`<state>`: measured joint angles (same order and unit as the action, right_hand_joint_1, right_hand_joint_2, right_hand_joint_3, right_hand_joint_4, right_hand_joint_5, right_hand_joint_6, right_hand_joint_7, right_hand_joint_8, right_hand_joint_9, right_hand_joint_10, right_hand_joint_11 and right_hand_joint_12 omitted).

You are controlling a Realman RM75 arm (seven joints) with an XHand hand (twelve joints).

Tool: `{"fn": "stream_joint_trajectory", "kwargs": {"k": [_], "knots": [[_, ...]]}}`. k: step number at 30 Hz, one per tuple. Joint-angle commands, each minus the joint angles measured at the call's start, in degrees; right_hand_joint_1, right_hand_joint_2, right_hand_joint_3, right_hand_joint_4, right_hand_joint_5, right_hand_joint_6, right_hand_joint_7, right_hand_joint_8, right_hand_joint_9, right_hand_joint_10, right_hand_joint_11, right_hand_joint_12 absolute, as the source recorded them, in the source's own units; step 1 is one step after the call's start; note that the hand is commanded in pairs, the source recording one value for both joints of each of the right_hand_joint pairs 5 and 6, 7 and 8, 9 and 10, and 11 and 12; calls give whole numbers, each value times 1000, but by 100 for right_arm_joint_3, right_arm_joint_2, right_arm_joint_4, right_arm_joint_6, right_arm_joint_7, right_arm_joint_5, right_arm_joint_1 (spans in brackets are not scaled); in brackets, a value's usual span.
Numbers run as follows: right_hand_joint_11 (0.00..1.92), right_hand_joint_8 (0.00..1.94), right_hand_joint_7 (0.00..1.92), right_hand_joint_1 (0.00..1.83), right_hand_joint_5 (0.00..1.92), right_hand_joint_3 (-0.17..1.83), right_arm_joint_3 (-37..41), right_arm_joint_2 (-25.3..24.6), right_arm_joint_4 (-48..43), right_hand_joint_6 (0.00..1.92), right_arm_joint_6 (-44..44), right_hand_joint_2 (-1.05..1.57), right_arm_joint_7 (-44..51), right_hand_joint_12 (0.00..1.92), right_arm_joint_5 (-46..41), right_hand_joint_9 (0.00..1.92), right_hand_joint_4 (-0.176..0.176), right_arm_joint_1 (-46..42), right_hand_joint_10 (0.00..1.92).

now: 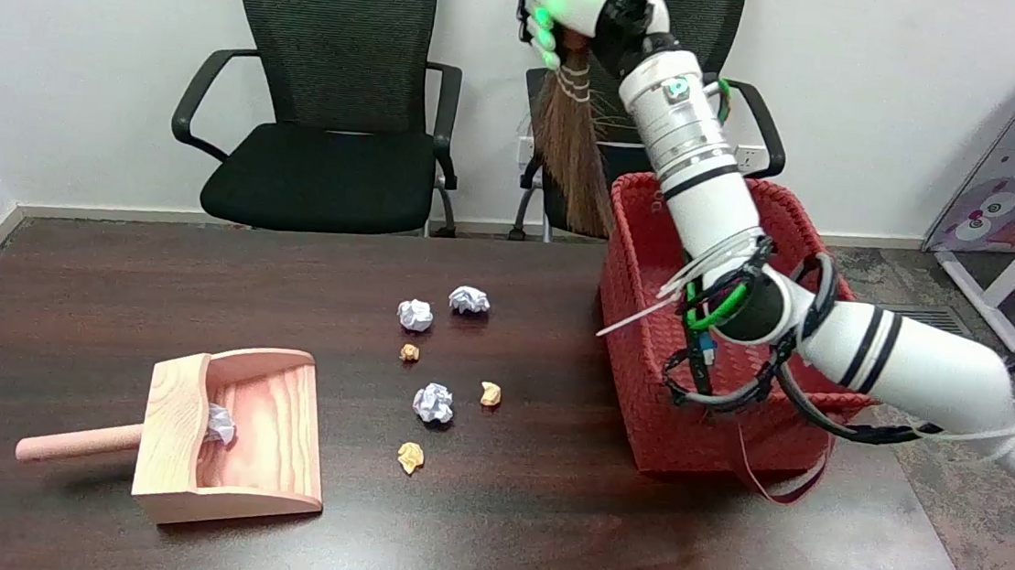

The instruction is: Sweep the paper ball into the dustpan.

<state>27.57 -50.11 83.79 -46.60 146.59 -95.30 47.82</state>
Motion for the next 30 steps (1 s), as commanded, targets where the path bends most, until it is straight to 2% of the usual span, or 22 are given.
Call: {"fn": "stream_joint_trajectory", "kwargs": {"k": [1,7,12,17,24,30], "knots": [[1920,1920,1920,846,1920,1644,75,-293,-112,1920,177,1571,21,1920,513,1920,176,-350,1920],[1920,1920,1920,905,1920,1571,726,-125,745,1920,268,1571,38,1920,409,1920,176,-1108,1920],[1920,1920,1920,934,1920,1563,821,-47,1090,1920,17,1571,45,1920,295,1920,176,-1606,1920],[1920,1920,1920,936,1920,1564,829,43,1439,1920,-533,1571,45,1920,440,1920,176,-2192,1920],[1920,1920,1920,963,1920,1571,1210,57,1677,1920,-1516,1571,36,1920,809,1920,176,-3590,1920],[1920,1920,1920,961,1920,1582,1200,-39,1746,1920,-2044,1571,36,1920,1179,1920,176,-4034,1920]]}}
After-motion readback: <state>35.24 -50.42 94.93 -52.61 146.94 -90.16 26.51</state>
